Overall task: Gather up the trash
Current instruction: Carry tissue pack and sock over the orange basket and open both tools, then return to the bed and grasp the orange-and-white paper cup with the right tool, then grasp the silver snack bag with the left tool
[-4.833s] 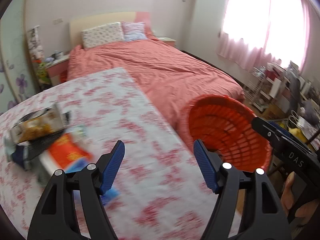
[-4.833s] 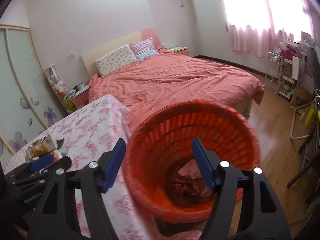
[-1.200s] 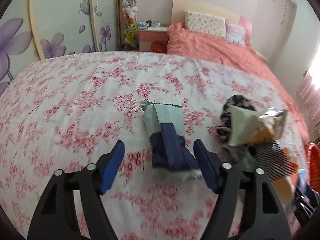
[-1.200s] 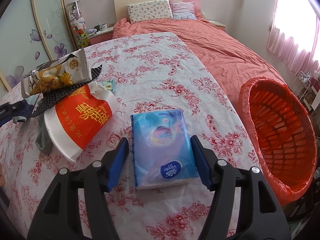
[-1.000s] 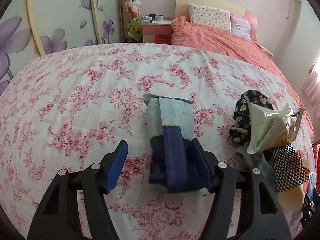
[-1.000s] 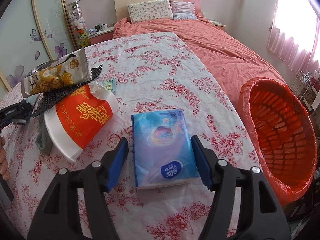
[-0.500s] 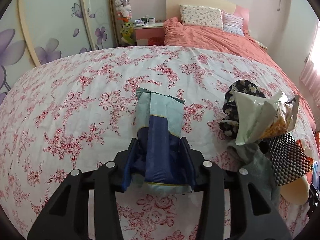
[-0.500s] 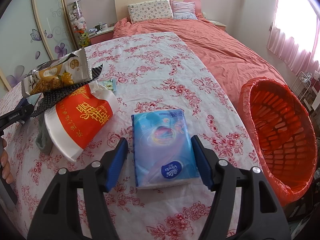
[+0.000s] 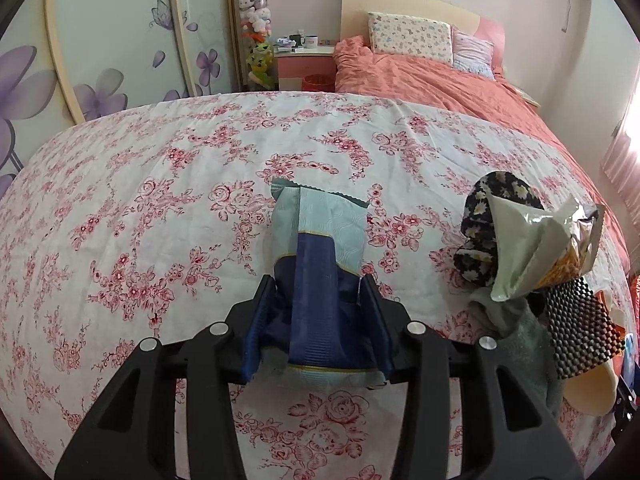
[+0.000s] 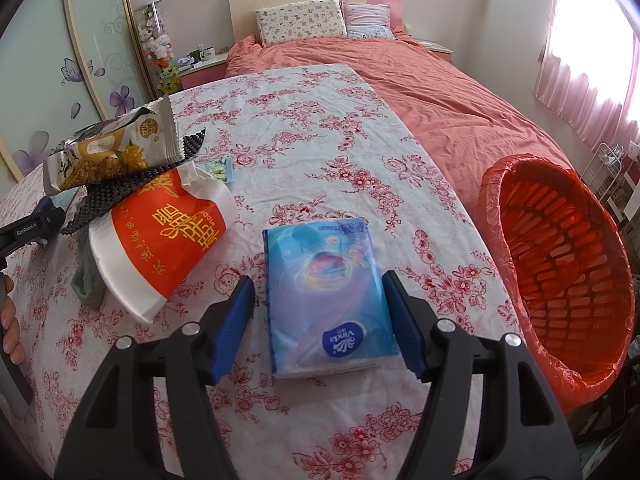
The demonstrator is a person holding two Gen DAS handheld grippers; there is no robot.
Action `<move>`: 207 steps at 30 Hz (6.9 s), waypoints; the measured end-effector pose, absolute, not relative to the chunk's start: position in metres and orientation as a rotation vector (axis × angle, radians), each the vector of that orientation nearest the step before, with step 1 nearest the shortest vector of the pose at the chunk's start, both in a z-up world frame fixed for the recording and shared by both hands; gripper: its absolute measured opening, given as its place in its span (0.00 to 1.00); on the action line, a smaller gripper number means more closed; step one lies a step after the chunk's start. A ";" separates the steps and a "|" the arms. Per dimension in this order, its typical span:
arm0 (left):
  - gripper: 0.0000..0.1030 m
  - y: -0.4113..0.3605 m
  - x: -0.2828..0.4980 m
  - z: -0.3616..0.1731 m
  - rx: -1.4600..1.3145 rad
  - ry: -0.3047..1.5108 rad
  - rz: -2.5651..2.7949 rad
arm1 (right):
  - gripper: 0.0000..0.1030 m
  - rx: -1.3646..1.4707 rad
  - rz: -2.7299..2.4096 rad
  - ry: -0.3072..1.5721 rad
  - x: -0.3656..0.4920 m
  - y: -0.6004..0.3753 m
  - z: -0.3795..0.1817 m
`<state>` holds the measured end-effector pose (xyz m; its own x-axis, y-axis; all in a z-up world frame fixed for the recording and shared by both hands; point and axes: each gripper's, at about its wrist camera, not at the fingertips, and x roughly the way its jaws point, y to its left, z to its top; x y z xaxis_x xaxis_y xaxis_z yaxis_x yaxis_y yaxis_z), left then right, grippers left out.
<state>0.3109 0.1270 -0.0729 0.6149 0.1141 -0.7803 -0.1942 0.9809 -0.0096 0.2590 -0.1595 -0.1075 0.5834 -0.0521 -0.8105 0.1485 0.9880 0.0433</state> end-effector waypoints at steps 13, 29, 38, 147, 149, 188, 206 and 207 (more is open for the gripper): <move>0.42 0.124 0.309 -0.073 -0.075 0.898 0.175 | 0.50 0.120 -0.087 0.922 0.255 -0.156 -0.106; 0.41 0.135 0.270 -0.018 -0.094 0.780 0.154 | 0.50 0.143 -0.027 0.791 0.221 -0.156 -0.049; 0.41 0.096 0.242 0.026 -0.063 0.693 0.036 | 0.50 0.171 -0.035 0.685 0.192 -0.177 -0.007; 0.70 0.115 0.229 -0.037 -0.093 0.764 0.073 | 0.26 0.181 -0.028 0.811 0.242 -0.113 -0.086; 0.70 0.114 0.233 -0.039 -0.095 0.770 0.069 | 0.26 0.199 -0.036 0.815 0.246 -0.118 -0.088; 0.48 0.039 0.283 -0.032 -0.026 0.824 -0.228 | 0.07 0.215 -0.117 0.789 0.239 -0.166 -0.084; 0.12 0.016 0.292 -0.040 0.026 0.831 -0.199 | 0.06 0.225 -0.112 0.786 0.236 -0.170 -0.082; 0.12 0.017 0.292 -0.038 0.019 0.825 -0.202 | 0.06 0.227 -0.113 0.783 0.235 -0.170 -0.081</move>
<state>0.2918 0.0167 -0.0383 0.6606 -0.1711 -0.7310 0.1862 0.9806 -0.0612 0.2355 -0.1702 -0.0814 0.7045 -0.0169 -0.7095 0.1846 0.9697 0.1602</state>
